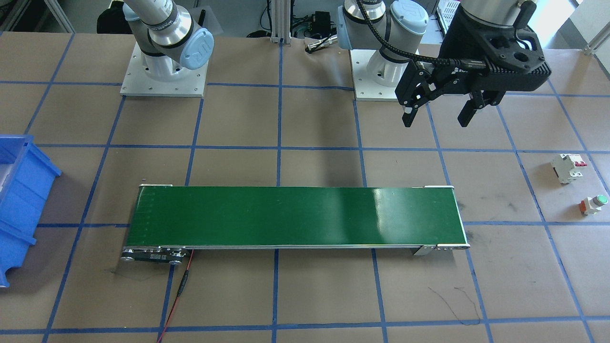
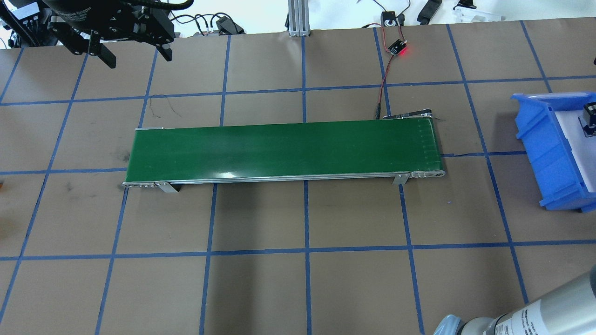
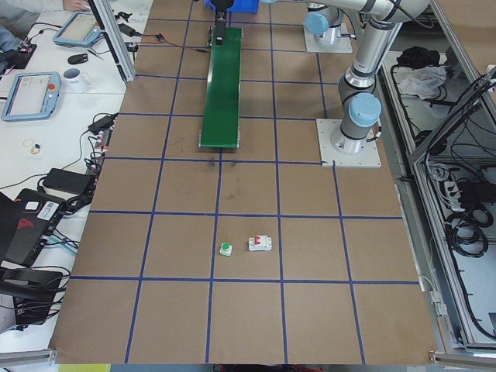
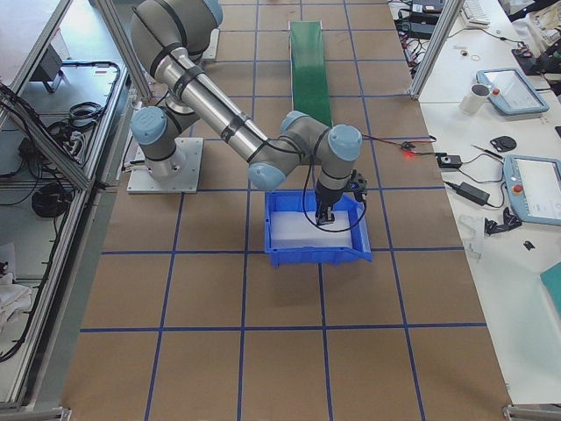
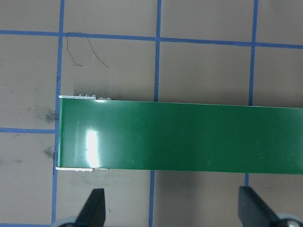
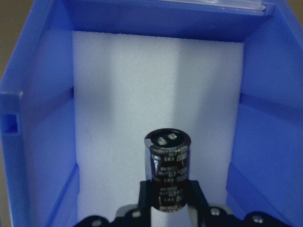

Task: Move capacitor from left to right
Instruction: 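Carry the capacitor with the right gripper down into the blue bin, then open the right gripper to release the capacitor in the bin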

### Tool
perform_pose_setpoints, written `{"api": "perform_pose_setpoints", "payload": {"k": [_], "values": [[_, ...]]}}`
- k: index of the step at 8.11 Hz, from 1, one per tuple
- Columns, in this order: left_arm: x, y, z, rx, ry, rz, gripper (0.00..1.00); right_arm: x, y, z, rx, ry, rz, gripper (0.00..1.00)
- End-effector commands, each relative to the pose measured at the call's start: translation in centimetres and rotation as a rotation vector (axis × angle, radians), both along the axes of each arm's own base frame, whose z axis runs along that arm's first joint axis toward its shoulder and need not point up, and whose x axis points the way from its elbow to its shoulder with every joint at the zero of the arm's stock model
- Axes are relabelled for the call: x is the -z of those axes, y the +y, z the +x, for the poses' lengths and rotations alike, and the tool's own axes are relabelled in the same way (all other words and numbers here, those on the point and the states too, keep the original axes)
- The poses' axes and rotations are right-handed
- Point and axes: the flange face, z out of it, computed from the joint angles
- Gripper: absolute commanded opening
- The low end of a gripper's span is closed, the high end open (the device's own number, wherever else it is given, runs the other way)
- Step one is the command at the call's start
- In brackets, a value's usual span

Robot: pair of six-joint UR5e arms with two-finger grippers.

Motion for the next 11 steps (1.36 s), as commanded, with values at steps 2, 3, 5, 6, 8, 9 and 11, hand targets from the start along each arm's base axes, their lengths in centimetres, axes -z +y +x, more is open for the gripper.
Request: {"api": "perform_pose_setpoints", "payload": {"k": [2,3,5,6,8,9,11], "values": [[-0.1,0.2,0.0,0.001,0.000,-0.003,1.00,6.0,-0.7,-0.3,0.067,-0.069,0.049,0.00],[-0.3,0.3,0.0,0.006,-0.001,-0.006,1.00,6.6,-0.7,-0.3,0.061,-0.075,0.059,0.00],[-0.2,0.2,0.0,0.006,-0.001,-0.004,1.00,6.3,-0.6,-0.3,0.001,-0.074,0.068,0.85],[-0.3,0.3,0.0,0.006,-0.001,-0.006,1.00,5.3,-0.6,-0.4,-0.074,-0.061,0.064,1.00],[-0.2,0.3,0.0,0.006,-0.001,-0.004,1.00,1.3,0.3,-0.4,-0.106,0.014,0.056,1.00],[-0.4,0.3,0.0,0.006,-0.001,-0.007,1.00,-3.4,1.5,0.3,-0.102,0.069,0.024,1.00],[-0.4,0.4,-0.1,0.007,-0.001,-0.007,1.00,-11.6,6.0,4.7,-0.013,0.033,0.030,1.00]]}}
